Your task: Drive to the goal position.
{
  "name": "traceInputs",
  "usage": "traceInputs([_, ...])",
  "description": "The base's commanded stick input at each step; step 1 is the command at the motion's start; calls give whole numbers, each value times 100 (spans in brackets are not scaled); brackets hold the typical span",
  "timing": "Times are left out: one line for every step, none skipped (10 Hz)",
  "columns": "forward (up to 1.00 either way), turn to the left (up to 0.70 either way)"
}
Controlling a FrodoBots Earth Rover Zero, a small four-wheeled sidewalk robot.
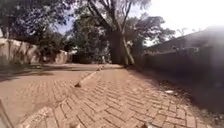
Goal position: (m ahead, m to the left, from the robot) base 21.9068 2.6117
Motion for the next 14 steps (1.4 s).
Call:
traceInputs([70, 0])
traceInputs([70, 0])
traceInputs([70, 0])
traceInputs([70, 0])
traceInputs([70, 0])
traceInputs([70, 0])
traceInputs([70, 0])
traceInputs([70, 0])
traceInputs([70, 0])
traceInputs([70, 0])
traceInputs([70, 0])
traceInputs([70, 0])
traceInputs([70, -6])
traceInputs([70, -12])
